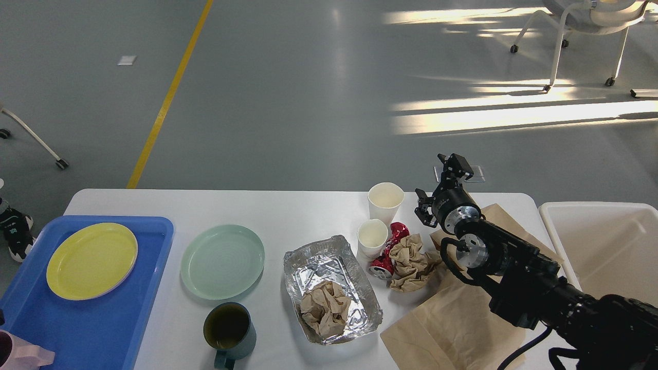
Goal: Tidy desktop
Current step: 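Reach the left gripper over to the dark green mug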
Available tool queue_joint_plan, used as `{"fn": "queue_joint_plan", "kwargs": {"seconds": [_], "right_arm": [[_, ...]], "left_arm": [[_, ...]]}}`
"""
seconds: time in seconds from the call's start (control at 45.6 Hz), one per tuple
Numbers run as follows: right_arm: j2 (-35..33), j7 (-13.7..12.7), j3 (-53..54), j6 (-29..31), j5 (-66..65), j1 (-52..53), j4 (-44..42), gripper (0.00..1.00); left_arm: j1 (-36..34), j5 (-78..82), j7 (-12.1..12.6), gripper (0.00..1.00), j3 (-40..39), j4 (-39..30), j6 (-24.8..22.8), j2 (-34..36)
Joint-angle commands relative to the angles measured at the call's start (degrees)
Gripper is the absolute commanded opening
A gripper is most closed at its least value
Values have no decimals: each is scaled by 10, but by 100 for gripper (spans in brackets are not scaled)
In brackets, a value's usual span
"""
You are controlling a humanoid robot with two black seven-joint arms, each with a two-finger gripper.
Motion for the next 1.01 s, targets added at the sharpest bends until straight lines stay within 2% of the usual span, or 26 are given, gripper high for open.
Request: {"fn": "queue_joint_plan", "kwargs": {"seconds": [0.0, 0.153, 0.394, 0.679, 0.833, 0.986], "right_arm": [[0, 0, 0, 0, 0, 0, 0, 100], [0, 1, 0, 0, 0, 0, 1, 100], [0, 0, 0, 0, 0, 0, 1, 100], [0, 1, 0, 0, 0, 0, 0, 100], [0, 0, 0, 0, 0, 0, 0, 100], [0, 1, 0, 0, 0, 0, 0, 100]], "left_arm": [[-49, 0, 1, 93, 54, -1, 0, -2], [-108, 0, 1, 94, 101, -6, 0, -26], [-201, 0, -1, 94, 148, -53, 0, -154], [-243, 0, -2, 95, 144, -72, 0, -311], [-258, -1, -2, 95, 138, -107, 0, -350], [-311, -1, -6, 95, 138, -137, 0, -368]]}}
